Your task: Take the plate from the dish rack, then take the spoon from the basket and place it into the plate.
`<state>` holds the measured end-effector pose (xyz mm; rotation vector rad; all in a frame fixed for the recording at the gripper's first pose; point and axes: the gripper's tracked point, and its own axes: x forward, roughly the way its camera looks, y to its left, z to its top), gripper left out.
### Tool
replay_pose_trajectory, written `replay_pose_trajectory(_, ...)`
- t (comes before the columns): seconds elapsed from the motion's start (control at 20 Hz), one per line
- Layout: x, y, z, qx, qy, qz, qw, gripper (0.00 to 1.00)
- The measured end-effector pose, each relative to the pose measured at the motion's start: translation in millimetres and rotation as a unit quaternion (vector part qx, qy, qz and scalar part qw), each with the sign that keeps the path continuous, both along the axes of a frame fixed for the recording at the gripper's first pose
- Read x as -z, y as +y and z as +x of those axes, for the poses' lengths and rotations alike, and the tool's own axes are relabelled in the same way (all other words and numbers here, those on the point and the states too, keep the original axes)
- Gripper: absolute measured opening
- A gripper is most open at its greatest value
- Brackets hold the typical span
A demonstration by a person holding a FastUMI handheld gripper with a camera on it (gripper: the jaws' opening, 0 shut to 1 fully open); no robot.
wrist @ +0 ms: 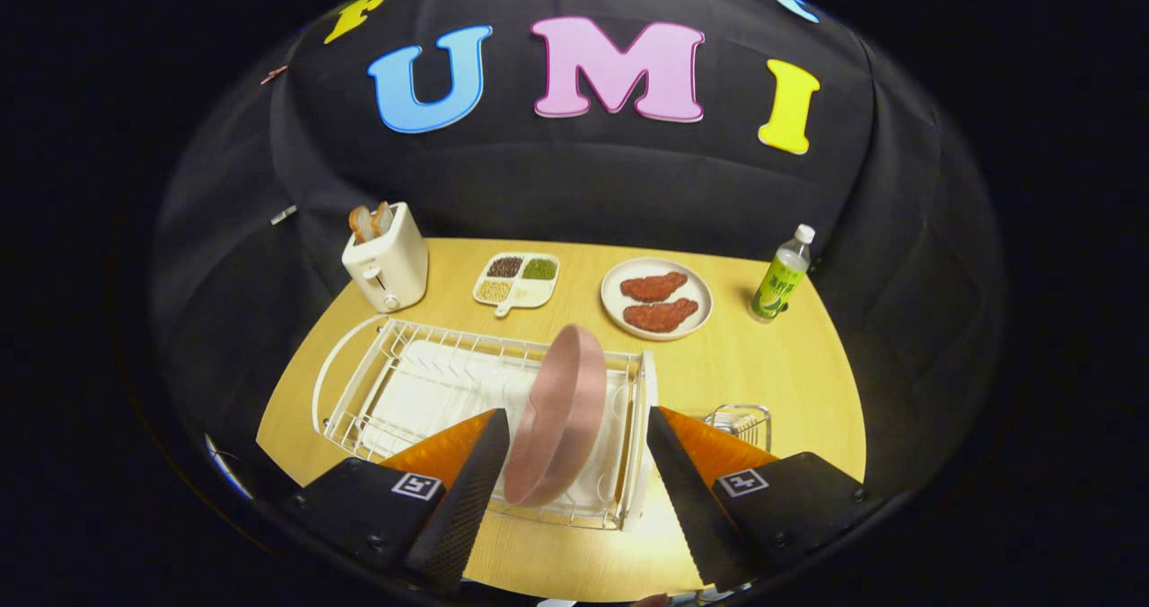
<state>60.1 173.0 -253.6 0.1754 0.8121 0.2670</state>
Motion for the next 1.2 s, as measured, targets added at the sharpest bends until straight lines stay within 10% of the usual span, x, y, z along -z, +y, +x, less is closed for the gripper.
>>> replay_pose_trajectory(0.5,54,19,19,0.052,0.07,-0.026,0.996,0.38)
replay_pose_trajectory(0.9,13,-5,37,0.022,-0.002,-0.123,0.992,0.28)
replay_pose_trajectory(1.2,13,-12,31,0.028,0.002,-0.083,0.996,0.21)
